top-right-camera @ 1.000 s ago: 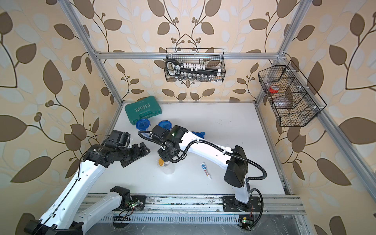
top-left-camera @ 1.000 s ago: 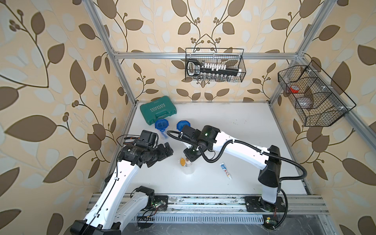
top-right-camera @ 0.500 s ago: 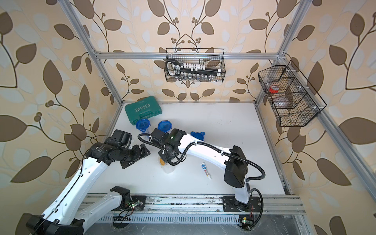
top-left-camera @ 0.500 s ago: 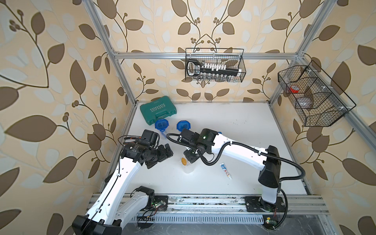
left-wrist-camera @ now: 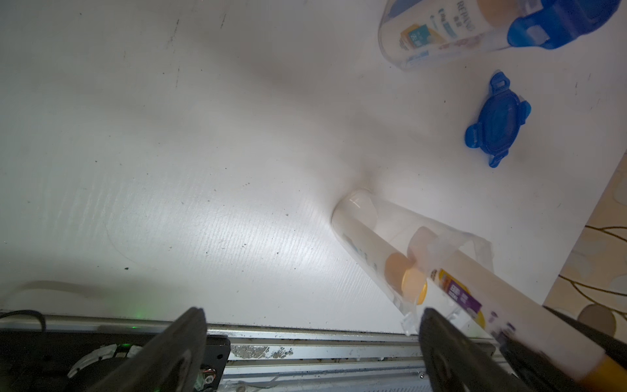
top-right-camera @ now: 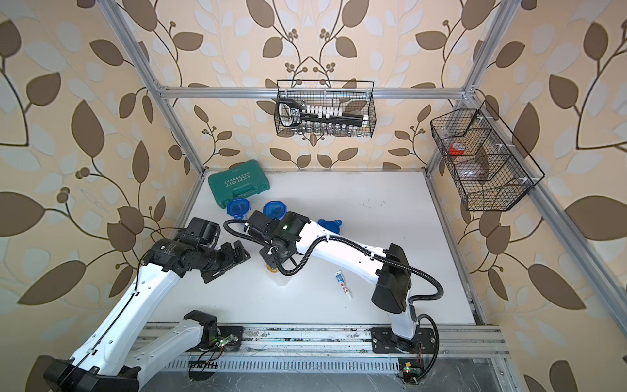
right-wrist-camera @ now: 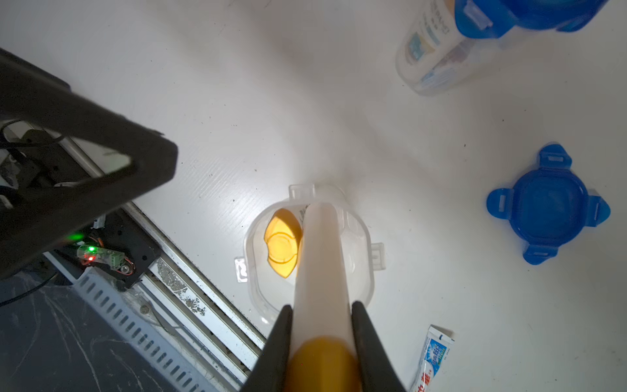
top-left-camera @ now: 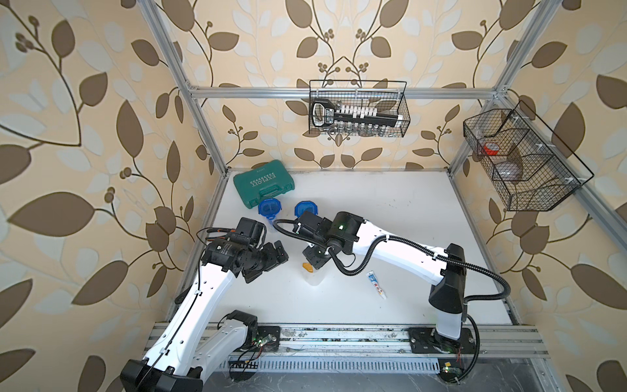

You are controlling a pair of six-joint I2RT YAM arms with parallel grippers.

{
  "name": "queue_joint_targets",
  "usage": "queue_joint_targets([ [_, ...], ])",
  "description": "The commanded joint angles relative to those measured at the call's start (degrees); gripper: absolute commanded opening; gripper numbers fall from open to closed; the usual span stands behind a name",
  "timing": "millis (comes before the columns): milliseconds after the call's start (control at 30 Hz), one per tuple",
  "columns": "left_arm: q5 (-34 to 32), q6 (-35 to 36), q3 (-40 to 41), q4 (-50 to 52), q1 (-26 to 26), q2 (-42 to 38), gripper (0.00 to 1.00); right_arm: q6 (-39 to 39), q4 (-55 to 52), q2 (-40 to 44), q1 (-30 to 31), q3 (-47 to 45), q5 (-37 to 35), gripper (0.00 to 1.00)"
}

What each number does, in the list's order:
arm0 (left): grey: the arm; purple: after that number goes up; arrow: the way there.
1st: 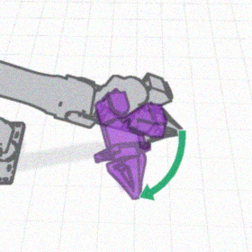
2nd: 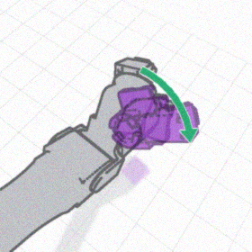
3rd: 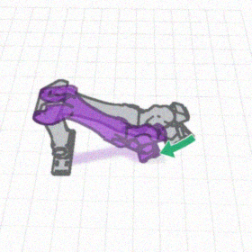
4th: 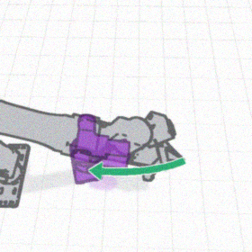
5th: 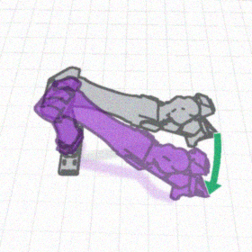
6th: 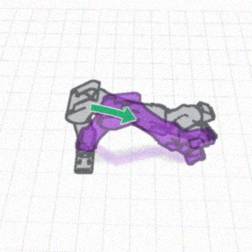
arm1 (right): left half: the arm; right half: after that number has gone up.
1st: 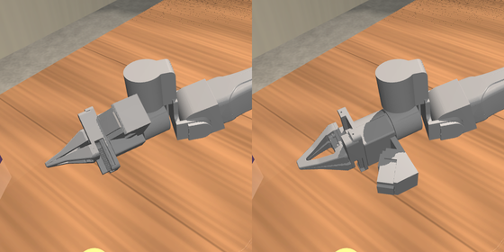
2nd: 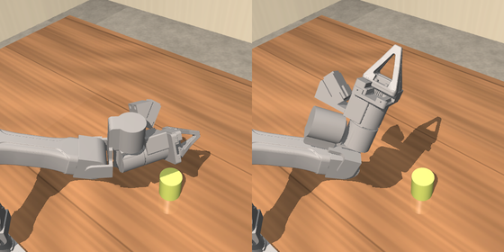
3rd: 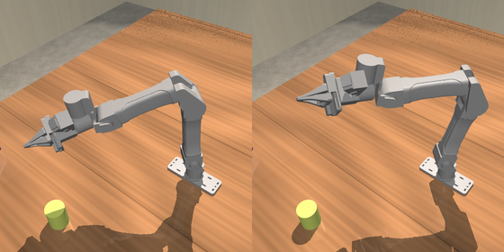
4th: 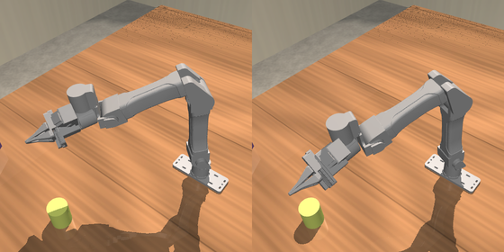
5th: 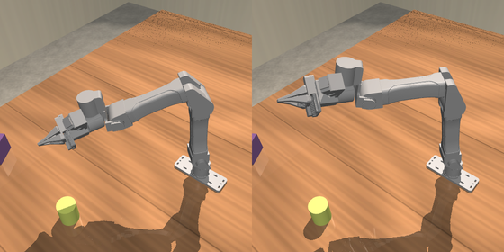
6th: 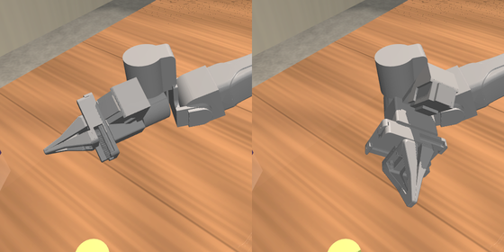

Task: Pack away toiletry kits
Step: Place the toiletry item into the container, then pick up the toiletry item from the center of the board.

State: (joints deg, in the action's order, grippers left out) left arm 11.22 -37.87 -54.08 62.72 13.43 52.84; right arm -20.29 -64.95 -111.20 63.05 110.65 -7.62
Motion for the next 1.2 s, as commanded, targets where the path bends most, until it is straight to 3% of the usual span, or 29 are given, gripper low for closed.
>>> queue_joint_targets([
  [0, -1.36, -0.02, 0.34, -0.84, -0.25, -0.63, 0.99, 0.84, -1.96, -1.31, 0.59, 1.61, -1.35, 0.28],
  [333, -0.9, 0.61, -1.1, -1.9, -0.22, 1.03, 0.99, -0.03, -2.18, -0.31, 0.14, 0.62, -2.02, 0.37],
  [433, -0.71, 0.82, -1.34, -2.33, -0.25, 1.39, 0.99, -2.21, -0.87, 2.4, -1.9, -1.98, 0.63, 0.37],
  [500, -0.35, 0.95, -1.4, -2.72, -0.24, 1.61, 0.99, -3.74, 1.82, 6.33, -3.69, -5.8, 2.31, 0.39],
  [600, 0.63, 1.24, -1.29, -3.45, -0.24, 1.85, 0.99, -4.73, 6.89, 14.28, -5.53, -12.82, 3.27, 0.49],
  [700, 1.21, 1.98, -1.75, -3.67, -0.24, 2.39, 0.99, -7.75, 5.3, 20.66, -8.49, -18.73, 3.56, 0.56],
  [867, 2.46, 3.56, -2.77, -4.14, -0.24, 2.8, 0.99, -13.08, 7.5, 30.98, -18.95, -39.96, 9.98, 0.66],
  [1000, 4.81, 3.85, -3.04, -5.66, -0.25, 2.54, 0.99, -14.31, 10.81, 33.95, -25.18, -50.22, 12.75, 0.77],
  [1167, 5.83, 3.61, -2.35, -7.46, -0.25, 1.76, 0.99, -14.63, 13.25, 31.28, -25.74, -56.75, 13.53, 0.83],
])
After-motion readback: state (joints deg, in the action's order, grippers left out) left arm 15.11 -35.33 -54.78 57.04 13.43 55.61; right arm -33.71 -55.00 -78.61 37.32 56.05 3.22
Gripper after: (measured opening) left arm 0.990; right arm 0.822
